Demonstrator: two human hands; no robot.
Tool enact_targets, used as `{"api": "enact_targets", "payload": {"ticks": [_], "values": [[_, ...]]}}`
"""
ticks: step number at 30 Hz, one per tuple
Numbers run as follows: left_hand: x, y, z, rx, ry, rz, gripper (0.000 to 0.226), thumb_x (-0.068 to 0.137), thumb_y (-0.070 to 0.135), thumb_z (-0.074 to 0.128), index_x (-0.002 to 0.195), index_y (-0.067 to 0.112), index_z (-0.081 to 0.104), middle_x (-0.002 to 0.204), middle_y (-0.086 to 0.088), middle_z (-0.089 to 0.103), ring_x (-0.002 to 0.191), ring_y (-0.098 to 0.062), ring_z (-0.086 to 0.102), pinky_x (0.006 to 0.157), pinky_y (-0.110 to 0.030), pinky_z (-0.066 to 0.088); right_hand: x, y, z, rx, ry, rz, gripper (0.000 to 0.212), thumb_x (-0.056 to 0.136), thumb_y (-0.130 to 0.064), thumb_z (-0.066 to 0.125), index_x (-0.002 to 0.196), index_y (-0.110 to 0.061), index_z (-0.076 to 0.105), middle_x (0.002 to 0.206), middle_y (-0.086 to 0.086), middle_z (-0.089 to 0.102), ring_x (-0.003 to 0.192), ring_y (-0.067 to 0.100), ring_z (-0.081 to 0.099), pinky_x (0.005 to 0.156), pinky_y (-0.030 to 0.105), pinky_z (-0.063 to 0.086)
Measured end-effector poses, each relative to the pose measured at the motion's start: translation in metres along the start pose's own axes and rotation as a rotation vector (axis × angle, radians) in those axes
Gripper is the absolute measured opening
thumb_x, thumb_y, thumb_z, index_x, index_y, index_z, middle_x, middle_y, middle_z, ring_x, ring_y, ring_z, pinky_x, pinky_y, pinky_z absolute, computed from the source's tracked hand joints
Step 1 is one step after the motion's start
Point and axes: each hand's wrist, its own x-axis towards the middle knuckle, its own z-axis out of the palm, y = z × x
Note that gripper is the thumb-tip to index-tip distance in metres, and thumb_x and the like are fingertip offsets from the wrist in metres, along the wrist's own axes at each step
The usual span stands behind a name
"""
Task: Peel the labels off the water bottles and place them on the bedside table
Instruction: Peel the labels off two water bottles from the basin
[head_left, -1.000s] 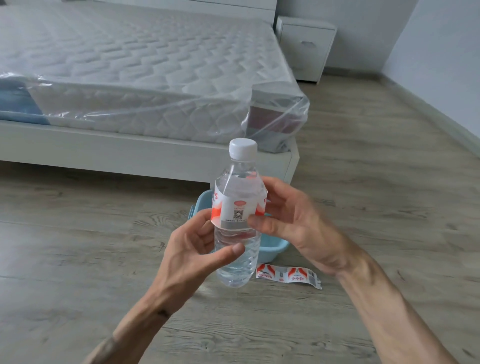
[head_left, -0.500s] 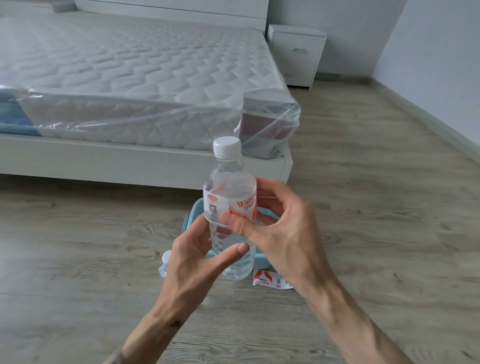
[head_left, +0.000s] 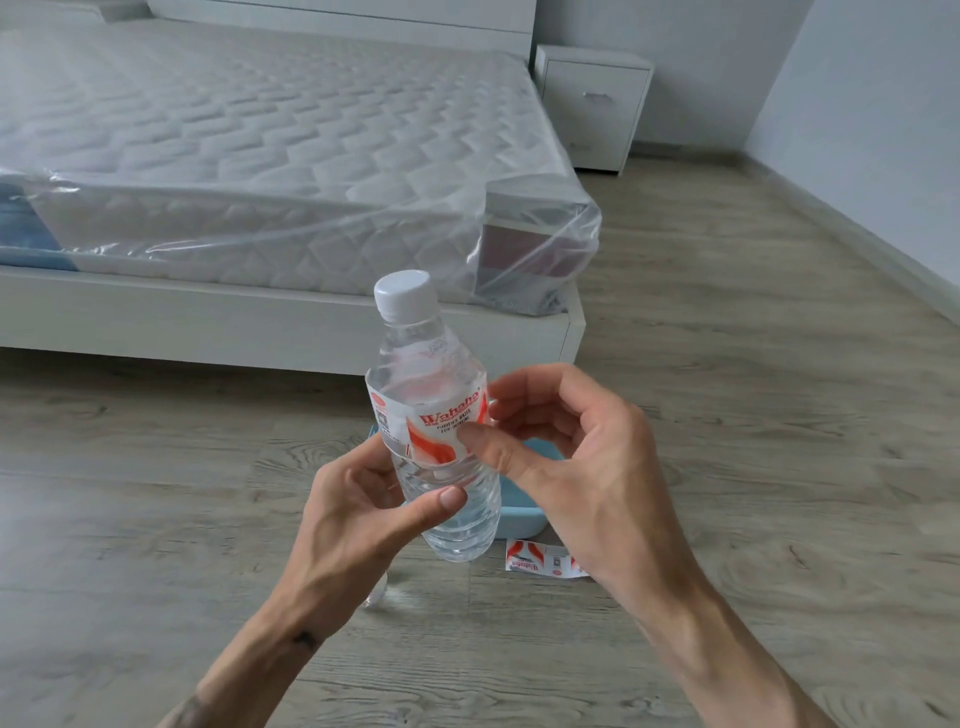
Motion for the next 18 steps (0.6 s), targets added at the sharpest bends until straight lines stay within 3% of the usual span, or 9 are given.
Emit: {"api": "enact_targets", "payload": {"ticks": [5, 9, 14, 18], "values": [[0.000, 0.001, -0.004, 0.000, -0.021, -0.012, 0.046, 0.073, 0.023, 0.091, 0.117, 0.015, 0.080, 0.116, -0.009, 0.083, 0.111, -0.025, 0.080, 0.093, -0.028, 0.062, 0.006, 0.002, -0.005, 0.158, -0.088, 0.053, 0.019, 0.084, -0.036, 0.083, 0.100, -0.028, 0.078, 0.099, -0.003, 0.082, 0.093, 0.012, 0.079, 0.085, 0.020, 0.059], [-0.001, 0.003, -0.004, 0.011, -0.034, -0.033, 0.057, 0.068, 0.046, 0.097, 0.117, 0.021, 0.081, 0.118, -0.006, 0.083, 0.113, -0.025, 0.079, 0.097, -0.030, 0.061, 0.015, 0.005, -0.013, 0.251, -0.153, 0.114, 0.015, 0.085, -0.029, 0.080, 0.100, -0.027, 0.079, 0.096, -0.001, 0.082, 0.090, 0.010, 0.077, 0.083, 0.020, 0.059], [-0.002, 0.000, -0.005, 0.066, 0.003, -0.047, 0.062, 0.065, 0.047, 0.098, 0.116, 0.015, 0.080, 0.117, -0.007, 0.083, 0.113, -0.027, 0.079, 0.101, -0.043, 0.061, 0.022, 0.012, -0.018, 0.161, -0.196, 0.097, 0.012, 0.087, -0.034, 0.077, 0.098, -0.030, 0.078, 0.093, -0.004, 0.080, 0.088, 0.009, 0.074, 0.083, 0.022, 0.059], [-0.003, -0.002, -0.004, 0.156, 0.055, -0.031, 0.059, 0.067, 0.036, 0.098, 0.118, 0.016, 0.077, 0.116, -0.001, 0.084, 0.113, -0.021, 0.079, 0.106, -0.050, 0.057, 0.019, 0.021, -0.016, 0.000, -0.165, 0.051, 0.013, 0.092, -0.045, 0.070, 0.098, -0.034, 0.072, 0.095, -0.003, 0.077, 0.091, 0.020, 0.073, 0.084, 0.027, 0.060]]}}
